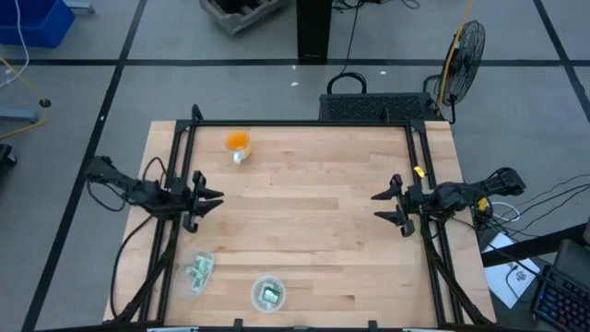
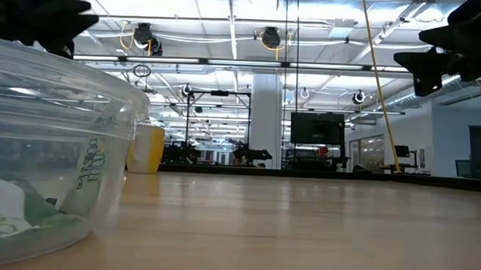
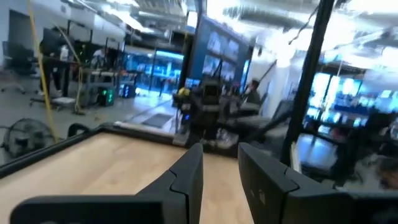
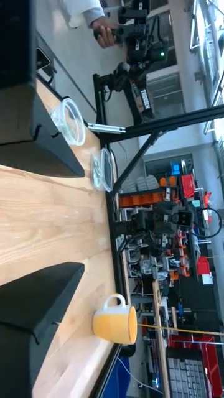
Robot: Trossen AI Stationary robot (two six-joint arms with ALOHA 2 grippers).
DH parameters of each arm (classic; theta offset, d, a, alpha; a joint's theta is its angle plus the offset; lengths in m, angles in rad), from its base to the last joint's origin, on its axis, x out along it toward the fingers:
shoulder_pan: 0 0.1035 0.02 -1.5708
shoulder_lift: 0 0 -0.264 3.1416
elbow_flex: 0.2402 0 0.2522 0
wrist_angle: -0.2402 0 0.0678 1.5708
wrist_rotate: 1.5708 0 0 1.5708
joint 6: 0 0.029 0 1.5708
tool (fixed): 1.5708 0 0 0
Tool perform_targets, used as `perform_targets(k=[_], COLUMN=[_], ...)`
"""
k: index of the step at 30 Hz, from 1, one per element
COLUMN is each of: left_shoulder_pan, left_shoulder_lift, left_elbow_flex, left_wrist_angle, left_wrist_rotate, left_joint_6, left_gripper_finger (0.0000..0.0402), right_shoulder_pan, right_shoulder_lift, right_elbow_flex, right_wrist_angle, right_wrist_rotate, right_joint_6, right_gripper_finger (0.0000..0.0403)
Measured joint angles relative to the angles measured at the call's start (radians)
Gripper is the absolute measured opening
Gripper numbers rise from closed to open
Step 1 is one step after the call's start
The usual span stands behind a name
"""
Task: Pick and place items into bin
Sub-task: Return to Home Position
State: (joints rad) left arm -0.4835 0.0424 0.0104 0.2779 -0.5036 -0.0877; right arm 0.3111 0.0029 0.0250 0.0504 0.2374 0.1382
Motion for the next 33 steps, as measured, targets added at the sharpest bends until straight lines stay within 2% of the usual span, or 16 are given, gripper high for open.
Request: perform_targets(k=[6, 13, 17, 23, 33], left_shoulder_pan=[0.105, 0.248, 0.316, 0.395, 0.455], left_shoulder_lift=[0.001, 0.001, 0.001, 0.001, 0.01], left_elbow_flex=[0.0, 0.0, 0.0, 0.0, 0.002], left_wrist_angle=[-0.007, -0.047, -0.119, -0.217, -0.239], left_wrist_rotate=[0.04, 0.204, 0.317, 0.319, 0.324], left_joint_6=[-0.02, -0.019, -0.048, -0.106, -0.111], left_gripper_finger=[0.0106, 0.0106, 0.0106, 0.0106, 0.0106], right_shoulder_pan=[0.0, -0.001, 0.0, 0.0, -0.005], right_shoulder_lift=[0.0, 0.0, 0.0, 0.0, 0.008], right_elbow_flex=[0.0, 0.0, 0.0, -0.001, -0.001], right_wrist_angle=[0.011, 0.016, 0.015, 0.006, -0.009], right_wrist_rotate=[0.004, 0.106, 0.103, 0.102, 0.103], right_joint_6=[-0.023, -0.078, -0.112, -0.122, -0.133], right_gripper_finger=[0.0231, 0.0227, 0.023, 0.0227, 0.023])
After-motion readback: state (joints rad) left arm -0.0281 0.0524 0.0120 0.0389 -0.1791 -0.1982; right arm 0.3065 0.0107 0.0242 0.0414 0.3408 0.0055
